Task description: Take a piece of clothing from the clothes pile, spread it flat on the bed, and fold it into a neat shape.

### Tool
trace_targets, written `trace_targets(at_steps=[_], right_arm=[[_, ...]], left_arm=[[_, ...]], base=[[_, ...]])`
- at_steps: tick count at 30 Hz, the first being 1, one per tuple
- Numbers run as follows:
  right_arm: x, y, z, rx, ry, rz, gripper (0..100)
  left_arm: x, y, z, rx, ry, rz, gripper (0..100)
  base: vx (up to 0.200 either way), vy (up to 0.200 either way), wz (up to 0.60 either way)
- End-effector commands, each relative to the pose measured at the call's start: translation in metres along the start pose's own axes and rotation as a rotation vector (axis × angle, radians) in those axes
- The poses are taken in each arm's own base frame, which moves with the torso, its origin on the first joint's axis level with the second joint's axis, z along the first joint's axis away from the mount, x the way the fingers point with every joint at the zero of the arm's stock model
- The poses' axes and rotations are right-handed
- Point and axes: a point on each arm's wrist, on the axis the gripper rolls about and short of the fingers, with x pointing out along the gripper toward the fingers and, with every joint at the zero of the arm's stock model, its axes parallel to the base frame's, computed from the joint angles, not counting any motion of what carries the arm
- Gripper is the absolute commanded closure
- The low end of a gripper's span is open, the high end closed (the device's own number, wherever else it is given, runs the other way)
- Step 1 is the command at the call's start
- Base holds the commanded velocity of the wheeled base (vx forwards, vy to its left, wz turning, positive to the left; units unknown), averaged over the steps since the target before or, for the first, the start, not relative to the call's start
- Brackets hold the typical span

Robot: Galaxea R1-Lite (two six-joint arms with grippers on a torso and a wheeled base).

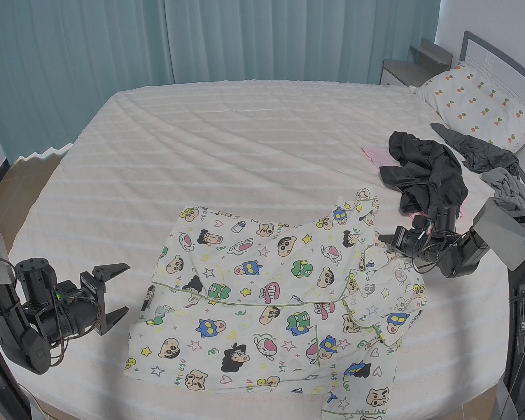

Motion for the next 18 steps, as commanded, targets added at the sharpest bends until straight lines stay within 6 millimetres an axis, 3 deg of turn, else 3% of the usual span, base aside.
trace_targets(at_steps=[1,9,18], right_arm=[[-0.007,-0.002,0.008,0.000,-0.020,-0.009,100],[-0.020,-0.020,0.012,0.022,-0.039,-0.054,100],[-0.022,-0.025,0.015,0.025,-0.061,-0.090,100]], left_arm=[[0.000,0.000,0.000,0.000,-0.001,0.000,0],[0.000,0.000,0.000,0.000,-0.001,0.000,0],[0.000,0.000,0.001,0.001,-0.027,0.005,0]], base=[[0.000,0.000,0.00],[0.000,0.000,0.00],[0.000,0.000,0.00]])
